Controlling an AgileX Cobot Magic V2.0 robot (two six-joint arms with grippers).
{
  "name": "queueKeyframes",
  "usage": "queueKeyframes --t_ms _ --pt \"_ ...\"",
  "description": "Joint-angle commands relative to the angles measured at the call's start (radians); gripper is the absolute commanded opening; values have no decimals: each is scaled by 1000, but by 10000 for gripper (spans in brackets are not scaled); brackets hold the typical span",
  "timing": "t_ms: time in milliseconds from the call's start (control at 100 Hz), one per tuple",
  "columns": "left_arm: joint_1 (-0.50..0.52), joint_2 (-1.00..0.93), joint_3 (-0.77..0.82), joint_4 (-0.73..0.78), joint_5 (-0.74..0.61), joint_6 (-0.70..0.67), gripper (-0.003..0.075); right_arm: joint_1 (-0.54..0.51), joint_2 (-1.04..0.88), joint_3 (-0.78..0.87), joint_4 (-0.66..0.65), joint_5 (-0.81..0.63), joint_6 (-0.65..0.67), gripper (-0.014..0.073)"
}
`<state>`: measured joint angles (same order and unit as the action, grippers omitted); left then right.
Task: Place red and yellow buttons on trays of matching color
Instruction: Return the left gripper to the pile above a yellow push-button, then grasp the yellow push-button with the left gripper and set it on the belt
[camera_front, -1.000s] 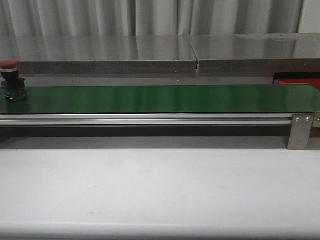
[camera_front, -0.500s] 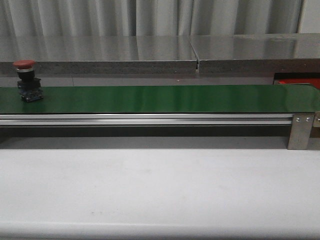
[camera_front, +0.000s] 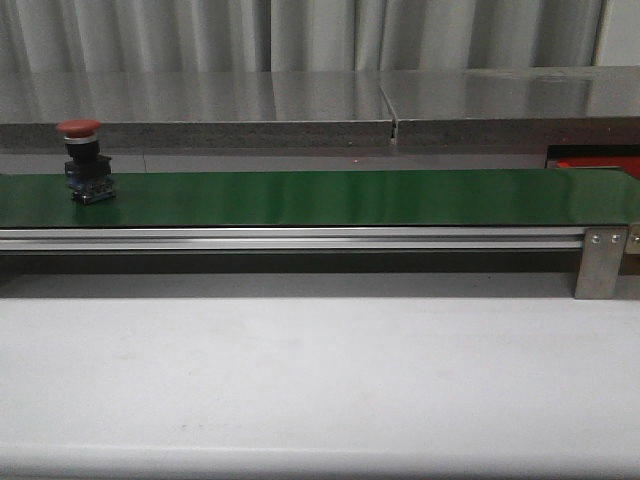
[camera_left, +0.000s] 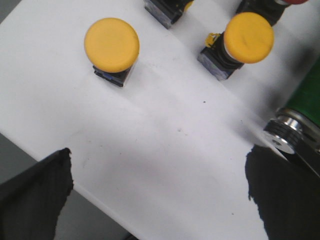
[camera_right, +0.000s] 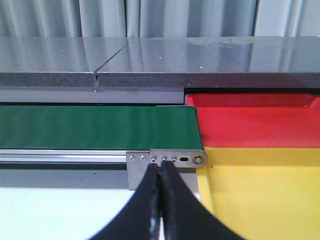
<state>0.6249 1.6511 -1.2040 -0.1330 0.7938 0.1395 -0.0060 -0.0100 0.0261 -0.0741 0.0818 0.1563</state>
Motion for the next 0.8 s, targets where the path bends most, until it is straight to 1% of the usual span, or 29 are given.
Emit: queueKeyframes --t_ms 0,290,790 --pt "9 -14 -20 -15 -65 -2 652 1 7 -18 -15 -82 -2 -116" --pt "16 102 -36 -13 -168 -2 652 1 7 -18 -15 -82 -2 -116" --pt "16 260 -221 -17 -181 -2 652 1 7 -18 -15 -82 -2 -116"
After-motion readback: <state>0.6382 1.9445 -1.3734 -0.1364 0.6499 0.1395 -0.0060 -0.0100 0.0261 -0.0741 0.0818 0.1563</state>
